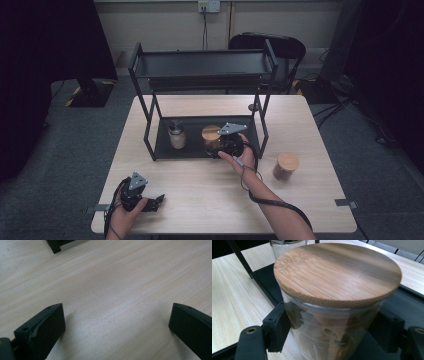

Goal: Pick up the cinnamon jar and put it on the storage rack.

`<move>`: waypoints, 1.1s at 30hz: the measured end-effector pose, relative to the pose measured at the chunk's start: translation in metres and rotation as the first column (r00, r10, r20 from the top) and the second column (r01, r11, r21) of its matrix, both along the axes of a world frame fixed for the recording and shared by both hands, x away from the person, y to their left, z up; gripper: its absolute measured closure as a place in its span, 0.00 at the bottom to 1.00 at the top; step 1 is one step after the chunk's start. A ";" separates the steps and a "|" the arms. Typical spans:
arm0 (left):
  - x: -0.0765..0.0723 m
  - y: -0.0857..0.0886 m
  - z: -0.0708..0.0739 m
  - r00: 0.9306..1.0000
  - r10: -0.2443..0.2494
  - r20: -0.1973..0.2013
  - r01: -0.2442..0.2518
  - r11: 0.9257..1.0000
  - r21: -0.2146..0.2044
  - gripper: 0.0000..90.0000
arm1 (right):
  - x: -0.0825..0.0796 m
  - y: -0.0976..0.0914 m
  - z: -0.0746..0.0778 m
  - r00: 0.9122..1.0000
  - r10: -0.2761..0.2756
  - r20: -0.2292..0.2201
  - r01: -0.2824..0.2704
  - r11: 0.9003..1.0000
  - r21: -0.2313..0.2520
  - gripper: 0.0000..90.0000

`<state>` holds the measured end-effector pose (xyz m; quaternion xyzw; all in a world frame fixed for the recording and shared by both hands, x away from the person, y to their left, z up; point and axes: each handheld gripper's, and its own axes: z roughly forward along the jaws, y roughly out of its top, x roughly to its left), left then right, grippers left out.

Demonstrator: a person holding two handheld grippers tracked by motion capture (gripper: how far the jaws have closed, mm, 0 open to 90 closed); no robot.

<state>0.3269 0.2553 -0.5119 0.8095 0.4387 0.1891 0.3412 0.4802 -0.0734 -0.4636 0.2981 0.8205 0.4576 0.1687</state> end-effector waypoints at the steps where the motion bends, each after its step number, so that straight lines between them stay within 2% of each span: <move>1: 0.000 0.000 0.000 1.000 0.000 0.000 0.000 1.000 0.000 0.00 | 0.000 0.001 0.000 1.000 0.000 0.001 0.000 1.000 0.000 0.28; 33: 0.000 0.000 0.000 1.000 0.000 0.000 0.000 1.000 0.000 0.00 | 0.016 0.014 -0.006 1.000 -0.028 -0.003 0.028 1.000 -0.014 0.28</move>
